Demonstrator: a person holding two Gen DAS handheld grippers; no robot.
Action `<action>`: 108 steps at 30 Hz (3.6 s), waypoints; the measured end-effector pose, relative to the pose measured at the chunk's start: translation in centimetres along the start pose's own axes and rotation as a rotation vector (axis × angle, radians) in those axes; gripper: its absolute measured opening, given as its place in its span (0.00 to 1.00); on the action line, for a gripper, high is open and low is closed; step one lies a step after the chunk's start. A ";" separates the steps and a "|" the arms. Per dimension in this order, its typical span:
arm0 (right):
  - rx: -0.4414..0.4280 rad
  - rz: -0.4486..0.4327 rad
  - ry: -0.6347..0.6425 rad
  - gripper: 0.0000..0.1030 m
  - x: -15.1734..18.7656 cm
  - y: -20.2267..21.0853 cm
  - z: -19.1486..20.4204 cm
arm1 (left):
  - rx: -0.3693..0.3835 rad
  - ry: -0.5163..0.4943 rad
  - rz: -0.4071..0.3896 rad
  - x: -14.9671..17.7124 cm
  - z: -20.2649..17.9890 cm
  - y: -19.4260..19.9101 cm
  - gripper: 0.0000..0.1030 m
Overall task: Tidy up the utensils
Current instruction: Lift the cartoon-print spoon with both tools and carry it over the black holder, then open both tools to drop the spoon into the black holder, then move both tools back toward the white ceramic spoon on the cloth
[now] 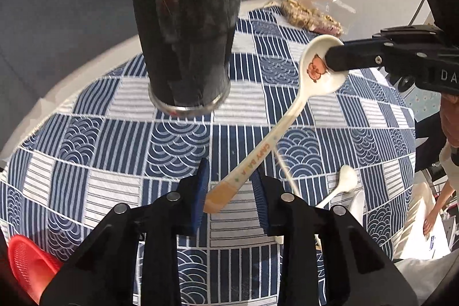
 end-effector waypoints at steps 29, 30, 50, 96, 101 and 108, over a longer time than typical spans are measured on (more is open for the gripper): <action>0.104 -0.243 0.205 0.05 -12.1 10.7 1.6 | -0.031 -0.050 -0.181 -13.3 3.5 7.6 0.27; 0.105 -0.248 0.212 0.05 -12.6 10.8 1.4 | -0.035 -0.053 -0.182 -13.8 3.7 7.4 0.26; 0.080 -0.234 0.229 0.40 -15.2 7.5 0.4 | -0.100 0.003 -0.217 -14.8 6.1 4.0 0.89; 0.173 -0.057 -0.006 0.83 5.6 4.7 -3.7 | -0.114 -0.049 -0.038 -1.6 -1.1 4.2 0.94; 0.139 -0.017 0.030 0.83 7.2 4.3 -3.6 | -0.121 -0.037 -0.025 -0.9 -2.4 4.0 0.94; 0.069 0.053 0.088 0.83 8.8 3.4 -3.3 | -0.144 0.030 -0.006 0.5 -4.2 4.9 0.94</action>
Point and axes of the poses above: each gripper's, at about its wrist camera, not at the fingertips, and y roughly against the way its jaws point, z to its left, x to its underside, the point moved 4 cm from there along -y, roughly the way its jaws point, and after that the axes turned 12 degrees about -y, right-handed, at the moved point
